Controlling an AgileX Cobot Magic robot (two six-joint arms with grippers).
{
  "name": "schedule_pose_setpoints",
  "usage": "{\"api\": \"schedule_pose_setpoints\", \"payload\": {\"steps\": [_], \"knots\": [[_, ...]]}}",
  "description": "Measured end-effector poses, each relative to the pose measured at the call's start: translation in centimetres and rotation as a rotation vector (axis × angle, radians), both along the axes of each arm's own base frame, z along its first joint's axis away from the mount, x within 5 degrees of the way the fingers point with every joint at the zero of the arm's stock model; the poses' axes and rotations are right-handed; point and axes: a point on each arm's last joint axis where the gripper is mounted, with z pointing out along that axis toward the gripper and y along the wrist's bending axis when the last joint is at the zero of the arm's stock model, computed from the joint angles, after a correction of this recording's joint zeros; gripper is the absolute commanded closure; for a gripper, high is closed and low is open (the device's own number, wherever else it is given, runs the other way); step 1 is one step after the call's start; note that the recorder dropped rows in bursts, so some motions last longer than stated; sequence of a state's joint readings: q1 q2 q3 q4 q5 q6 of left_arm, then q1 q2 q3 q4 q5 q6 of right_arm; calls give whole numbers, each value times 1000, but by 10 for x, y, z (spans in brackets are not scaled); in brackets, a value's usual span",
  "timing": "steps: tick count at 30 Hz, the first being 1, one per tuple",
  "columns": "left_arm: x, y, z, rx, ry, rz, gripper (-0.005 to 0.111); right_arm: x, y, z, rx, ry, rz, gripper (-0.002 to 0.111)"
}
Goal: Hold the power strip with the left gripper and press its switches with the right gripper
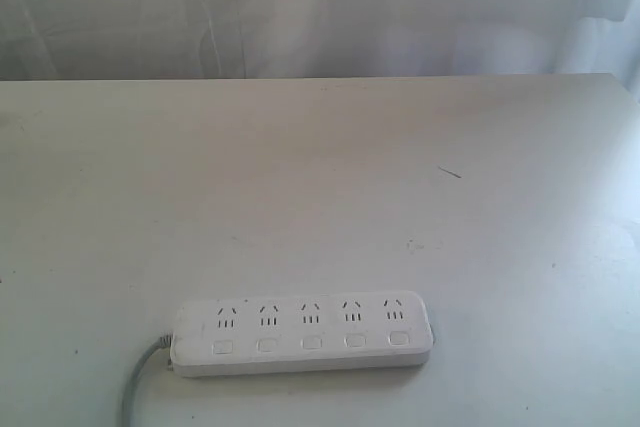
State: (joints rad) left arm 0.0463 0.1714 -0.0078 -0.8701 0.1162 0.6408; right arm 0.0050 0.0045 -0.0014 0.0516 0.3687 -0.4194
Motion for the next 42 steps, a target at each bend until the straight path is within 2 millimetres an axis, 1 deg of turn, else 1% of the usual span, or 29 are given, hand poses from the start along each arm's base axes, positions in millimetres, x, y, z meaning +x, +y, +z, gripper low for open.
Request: {"api": "schedule_pose_setpoints", "payload": {"steps": [3, 5, 11, 15, 17, 20, 23, 24, 25, 28, 29, 31, 35, 36, 38, 42], "knots": [[-2, 0, -1, 5, -13, 18, 107, 0, 0, 0, 0, 0, 0, 108], [-4, -2, -1, 4, -17, -6, 107, 0, 0, 0, 0, 0, 0, 108], [-7, -15, 3, 35, -69, -161, 107, 0, 0, 0, 0, 0, 0, 108], [-11, -25, 7, 97, -149, -295, 107, 0, 0, 0, 0, 0, 0, 108], [-11, -26, 8, 111, -166, -318, 107, 0, 0, 0, 0, 0, 0, 108], [-11, -26, 11, 88, -190, -306, 107, 0, 0, 0, 0, 0, 0, 108], [-7, -19, 23, 14, -305, -200, 107, 0, 0, 0, 0, 0, 0, 108], [-7, -20, 27, 15, -342, -214, 107, 0, 0, 0, 0, 0, 0, 108], [-9, -23, 28, 12, -365, -253, 107, 0, 0, 0, 0, 0, 0, 108], [-20, -40, 34, -34, -431, -462, 107, 0, 0, 0, 0, 0, 0, 108], [-22, -42, 34, -39, -440, -496, 107, 0, 0, 0, 0, 0, 0, 108], [-19, -38, 34, -39, -426, -446, 107, 0, 0, 0, 0, 0, 0, 108], [-7, -20, 29, 0, -368, -206, 107, 0, 0, 0, 0, 0, 0, 108], [-6, -18, 29, 17, -367, -186, 107, 0, 0, 0, 0, 0, 0, 108], [-7, -18, 36, 50, -397, -190, 107, 0, 0, 0, 0, 0, 0, 108], [-11, -25, 66, 62, -486, -271, 107, 0, 0, 0, 0, 0, 0, 108]]}}
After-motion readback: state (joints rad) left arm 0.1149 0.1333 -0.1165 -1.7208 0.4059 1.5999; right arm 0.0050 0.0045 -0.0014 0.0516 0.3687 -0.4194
